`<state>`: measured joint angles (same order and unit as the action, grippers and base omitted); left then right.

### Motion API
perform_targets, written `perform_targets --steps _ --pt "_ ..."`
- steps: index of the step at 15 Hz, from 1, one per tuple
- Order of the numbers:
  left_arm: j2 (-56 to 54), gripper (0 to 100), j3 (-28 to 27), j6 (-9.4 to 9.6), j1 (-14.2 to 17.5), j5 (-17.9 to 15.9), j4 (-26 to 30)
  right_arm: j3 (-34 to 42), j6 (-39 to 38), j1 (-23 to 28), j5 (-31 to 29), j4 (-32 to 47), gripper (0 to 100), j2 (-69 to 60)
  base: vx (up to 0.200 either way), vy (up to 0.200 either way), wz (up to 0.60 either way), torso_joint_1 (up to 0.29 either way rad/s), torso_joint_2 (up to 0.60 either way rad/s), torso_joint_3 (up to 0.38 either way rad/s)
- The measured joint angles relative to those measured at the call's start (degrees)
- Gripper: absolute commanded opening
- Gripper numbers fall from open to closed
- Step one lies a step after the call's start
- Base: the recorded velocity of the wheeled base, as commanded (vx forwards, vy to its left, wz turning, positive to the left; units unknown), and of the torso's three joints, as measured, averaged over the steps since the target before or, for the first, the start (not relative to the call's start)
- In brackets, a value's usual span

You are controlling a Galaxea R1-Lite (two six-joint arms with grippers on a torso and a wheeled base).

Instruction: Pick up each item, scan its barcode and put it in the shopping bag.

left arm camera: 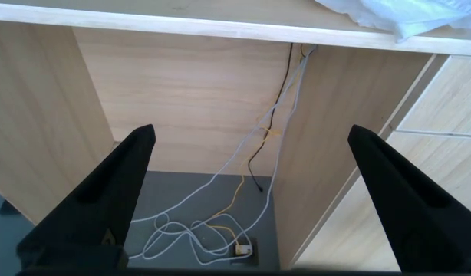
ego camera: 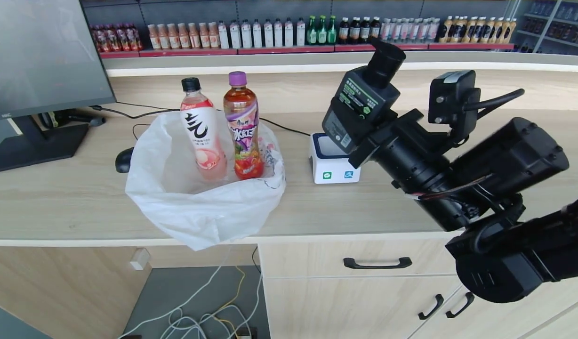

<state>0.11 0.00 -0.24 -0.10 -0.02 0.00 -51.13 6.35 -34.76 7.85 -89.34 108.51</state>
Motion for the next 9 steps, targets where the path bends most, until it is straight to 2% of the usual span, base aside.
perform_targets --steps 3,7,9 --pt "0.0 100 0.0 0.0 0.0 0.0 0.0 -4.5 3.2 2.4 7.1 -0.2 0 4.2 0.0 0.0 0.0 0.0 0.0 0.0" --pt "0.0 100 0.0 0.0 0.0 0.0 0.0 -10.5 6.8 4.9 12.4 -0.5 0 8.9 0.0 0.0 0.0 0.0 0.0 0.0" --pt "0.0 100 0.0 0.0 0.0 0.0 0.0 -12.8 11.5 6.1 14.1 -0.4 0 10.7 0.0 0.0 0.0 0.0 0.0 0.0"
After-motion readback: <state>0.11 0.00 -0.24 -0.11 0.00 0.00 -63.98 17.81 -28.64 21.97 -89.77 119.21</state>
